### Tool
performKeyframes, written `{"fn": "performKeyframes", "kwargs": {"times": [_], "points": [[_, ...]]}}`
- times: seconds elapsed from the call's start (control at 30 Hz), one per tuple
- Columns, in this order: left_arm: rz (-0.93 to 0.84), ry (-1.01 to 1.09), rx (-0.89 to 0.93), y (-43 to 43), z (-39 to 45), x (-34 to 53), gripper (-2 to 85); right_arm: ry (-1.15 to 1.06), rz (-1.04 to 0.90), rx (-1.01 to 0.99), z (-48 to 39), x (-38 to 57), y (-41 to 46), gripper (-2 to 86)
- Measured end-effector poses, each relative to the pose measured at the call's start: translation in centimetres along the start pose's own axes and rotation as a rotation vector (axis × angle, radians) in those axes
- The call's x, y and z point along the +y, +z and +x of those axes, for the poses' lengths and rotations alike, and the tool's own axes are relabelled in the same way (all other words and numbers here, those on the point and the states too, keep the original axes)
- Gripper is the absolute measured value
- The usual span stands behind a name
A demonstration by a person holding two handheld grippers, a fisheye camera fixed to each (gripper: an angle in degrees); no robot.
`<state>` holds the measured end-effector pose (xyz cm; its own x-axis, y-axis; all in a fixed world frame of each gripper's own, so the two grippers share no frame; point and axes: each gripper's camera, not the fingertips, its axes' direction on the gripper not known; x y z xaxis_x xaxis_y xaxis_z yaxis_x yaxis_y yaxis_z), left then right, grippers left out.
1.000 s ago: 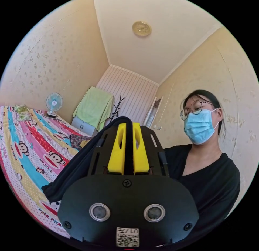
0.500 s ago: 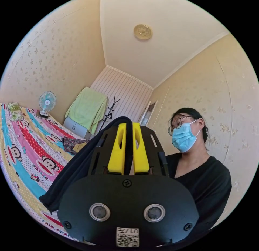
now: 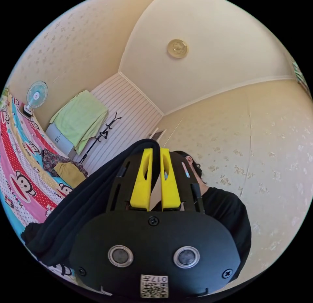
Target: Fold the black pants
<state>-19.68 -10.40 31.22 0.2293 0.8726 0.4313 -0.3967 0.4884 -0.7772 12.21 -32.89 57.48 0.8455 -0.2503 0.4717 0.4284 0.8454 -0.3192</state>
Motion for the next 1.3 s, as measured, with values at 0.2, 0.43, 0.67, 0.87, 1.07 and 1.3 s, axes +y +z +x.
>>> {"fn": "performKeyframes", "kwargs": {"times": [0.2, 0.43, 0.67, 0.87, 1.07, 1.3], "points": [[0.062, -0.033, -0.026, -0.8, -1.7, 0.3, 4.3, 0.000, -0.050, 0.003, -0.1, -4.4, 1.3, 12.2], [0.085, -0.036, -0.041, -1.1, -3.2, 0.5, 4.3, 0.030, -0.034, -0.069, 2.2, -8.1, 2.8, 12.7], [0.072, -0.034, -0.049, -0.8, -5.2, 0.8, 4.3, 0.109, -0.016, -0.165, 6.3, -9.8, 5.0, 14.0], [0.050, -0.047, -0.068, -0.3, -7.5, 1.9, 4.4, 0.119, 0.028, -0.165, 10.7, -8.8, 6.3, 3.1], [-0.014, -0.032, -0.163, 1.5, -8.9, 3.1, 4.4, -0.115, -0.042, 0.058, 6.8, -10.7, 8.7, 3.0], [-0.041, -0.040, -0.170, 4.0, -12.9, 4.8, 4.3, 0.025, 0.031, 0.058, 12.9, -8.7, 7.7, 6.2]]}}
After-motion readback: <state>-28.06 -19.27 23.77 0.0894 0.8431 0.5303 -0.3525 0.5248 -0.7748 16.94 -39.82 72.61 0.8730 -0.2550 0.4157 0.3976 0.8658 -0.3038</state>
